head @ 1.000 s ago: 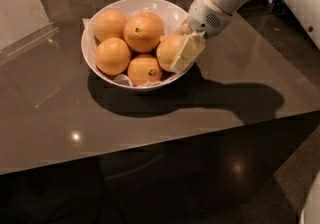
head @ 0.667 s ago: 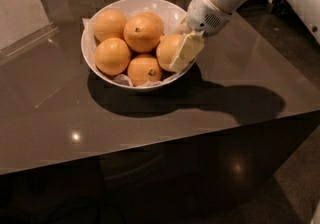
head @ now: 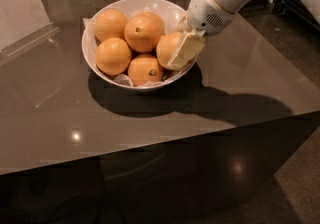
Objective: Pick orange from white bowl
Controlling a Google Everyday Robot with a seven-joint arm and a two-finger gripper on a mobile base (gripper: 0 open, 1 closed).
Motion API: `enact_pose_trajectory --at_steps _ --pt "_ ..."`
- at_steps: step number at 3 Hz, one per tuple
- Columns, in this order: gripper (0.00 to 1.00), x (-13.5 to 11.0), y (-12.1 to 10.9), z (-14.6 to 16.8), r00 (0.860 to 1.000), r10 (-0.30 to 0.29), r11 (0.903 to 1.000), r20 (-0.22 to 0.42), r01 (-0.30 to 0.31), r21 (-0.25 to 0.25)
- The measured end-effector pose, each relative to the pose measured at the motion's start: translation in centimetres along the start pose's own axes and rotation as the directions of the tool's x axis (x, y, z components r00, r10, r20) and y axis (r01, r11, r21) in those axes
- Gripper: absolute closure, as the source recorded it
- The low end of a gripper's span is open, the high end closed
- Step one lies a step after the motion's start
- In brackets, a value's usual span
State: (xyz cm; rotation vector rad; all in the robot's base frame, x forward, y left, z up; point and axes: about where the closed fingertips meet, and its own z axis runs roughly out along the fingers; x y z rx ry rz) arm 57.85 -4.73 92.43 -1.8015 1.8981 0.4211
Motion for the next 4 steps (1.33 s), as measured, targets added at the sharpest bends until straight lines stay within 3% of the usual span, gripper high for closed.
enact_pose_trajectory --at_steps 2,3,4 --pt "1.00 -1.1 2.0 -3.7 0.994 -0.066 0.9976 0.093 0.063 0.028" --pt "1.00 -1.5 6.2 -7.6 0.981 -0.143 0.9854 0.133 0.129 0.111" --pt "1.00 -1.6 6.2 -7.5 0.980 -0.145 0.9853 0.134 0.130 0.110"
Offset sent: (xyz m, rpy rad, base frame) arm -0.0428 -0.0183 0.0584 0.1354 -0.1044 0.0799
